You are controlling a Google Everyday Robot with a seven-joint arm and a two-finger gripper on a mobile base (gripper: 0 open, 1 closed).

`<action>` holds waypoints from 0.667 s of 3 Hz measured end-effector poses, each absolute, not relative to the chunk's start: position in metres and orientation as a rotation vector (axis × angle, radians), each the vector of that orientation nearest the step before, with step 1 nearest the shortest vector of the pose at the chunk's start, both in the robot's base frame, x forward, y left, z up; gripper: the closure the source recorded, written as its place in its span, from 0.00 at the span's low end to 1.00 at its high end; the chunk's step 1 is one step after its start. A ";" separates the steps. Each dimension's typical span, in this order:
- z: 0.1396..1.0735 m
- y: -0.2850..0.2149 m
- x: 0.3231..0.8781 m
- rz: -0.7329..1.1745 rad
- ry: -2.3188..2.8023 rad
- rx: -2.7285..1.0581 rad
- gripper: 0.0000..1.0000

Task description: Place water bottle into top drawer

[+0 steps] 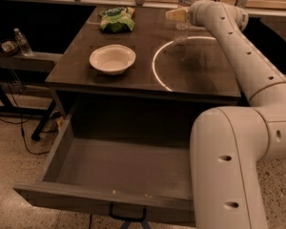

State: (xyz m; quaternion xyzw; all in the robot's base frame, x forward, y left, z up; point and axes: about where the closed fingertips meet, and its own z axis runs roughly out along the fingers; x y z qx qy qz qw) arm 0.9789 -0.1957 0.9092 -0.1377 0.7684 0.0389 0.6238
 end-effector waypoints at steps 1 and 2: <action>0.903 -0.189 0.994 0.118 1.750 -0.273 0.03; 0.898 -0.187 1.002 0.135 1.743 -0.249 0.26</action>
Offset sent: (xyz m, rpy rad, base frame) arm 0.0609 -0.0038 -0.0026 0.1014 -0.0263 -0.0284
